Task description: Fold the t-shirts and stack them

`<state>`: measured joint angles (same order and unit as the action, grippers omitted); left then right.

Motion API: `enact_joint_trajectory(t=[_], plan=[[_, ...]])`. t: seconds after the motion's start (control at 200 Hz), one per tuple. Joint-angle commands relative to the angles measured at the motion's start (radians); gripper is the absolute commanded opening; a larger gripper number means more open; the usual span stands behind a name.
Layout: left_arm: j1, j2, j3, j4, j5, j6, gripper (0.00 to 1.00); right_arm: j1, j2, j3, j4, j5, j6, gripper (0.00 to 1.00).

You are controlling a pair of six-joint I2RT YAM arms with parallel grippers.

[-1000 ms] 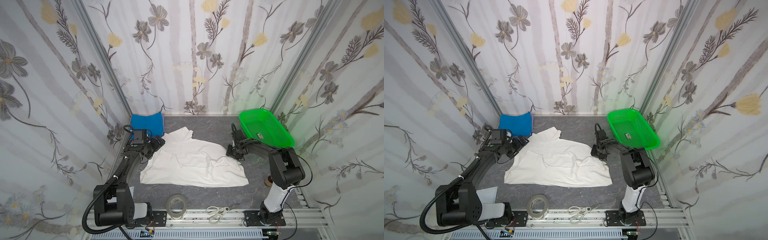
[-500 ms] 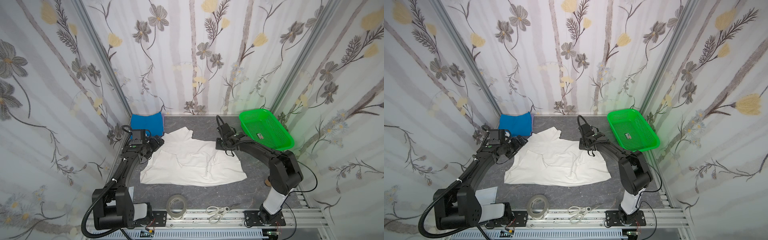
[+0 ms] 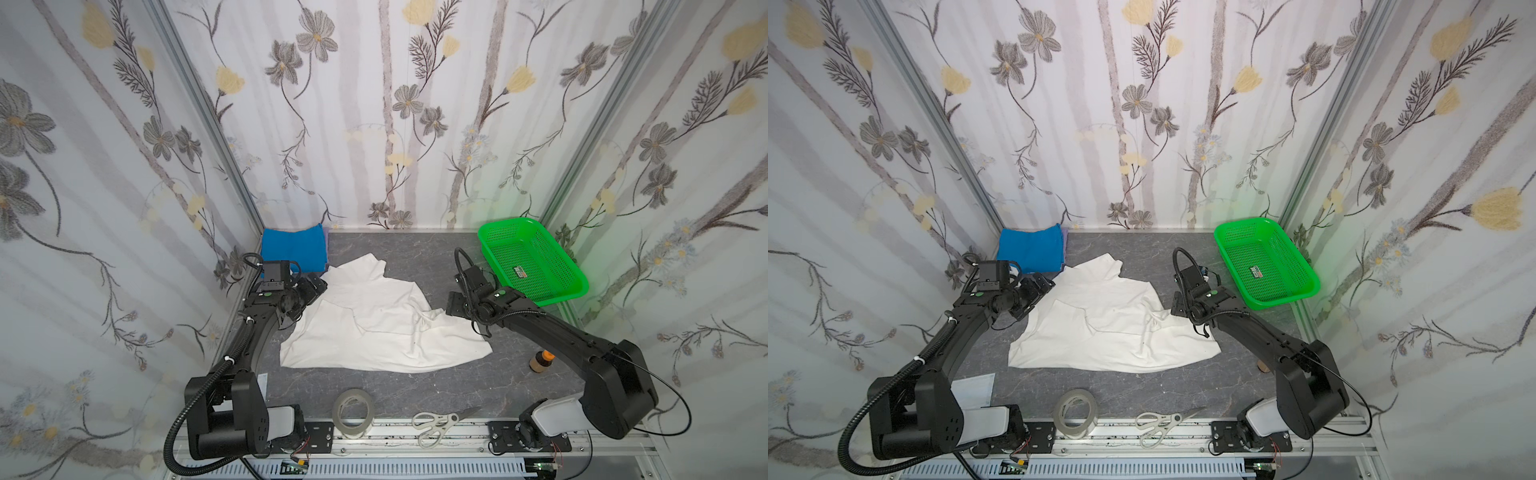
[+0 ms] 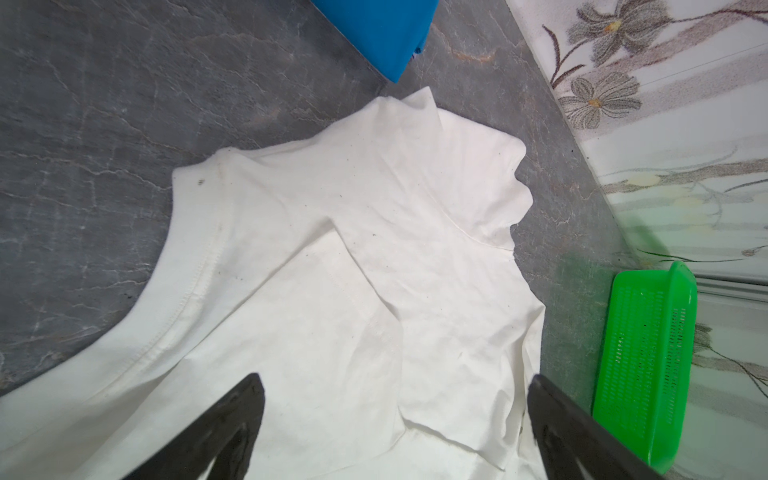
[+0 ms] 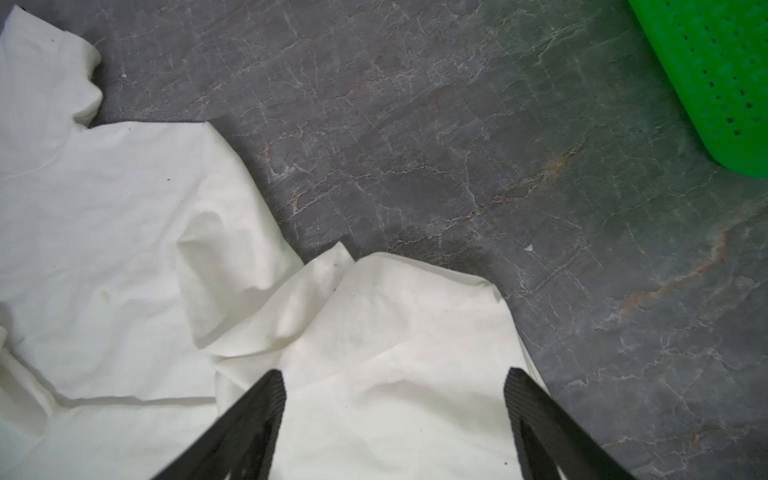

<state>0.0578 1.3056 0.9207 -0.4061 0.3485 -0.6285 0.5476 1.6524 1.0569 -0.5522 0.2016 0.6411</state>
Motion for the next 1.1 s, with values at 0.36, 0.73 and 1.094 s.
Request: enact_joint_trajectory(t=[0.36,0.73,1.094], plan=[[0.032,-0.042,-0.018,-0.017,-0.006,0.019,1.0,-0.019,0.324,0.158,0.083,-0.376,-0.137,0.47],[0.032,-0.054,-0.016,-0.009,0.005,0.013,1.0,0.084,0.175,0.104,0.07,-0.254,-0.128,0.0],[0.036,-0.077,-0.037,0.01,0.007,0.003,1.0,0.344,-0.146,-0.162,0.143,-0.015,-0.016,0.67]])
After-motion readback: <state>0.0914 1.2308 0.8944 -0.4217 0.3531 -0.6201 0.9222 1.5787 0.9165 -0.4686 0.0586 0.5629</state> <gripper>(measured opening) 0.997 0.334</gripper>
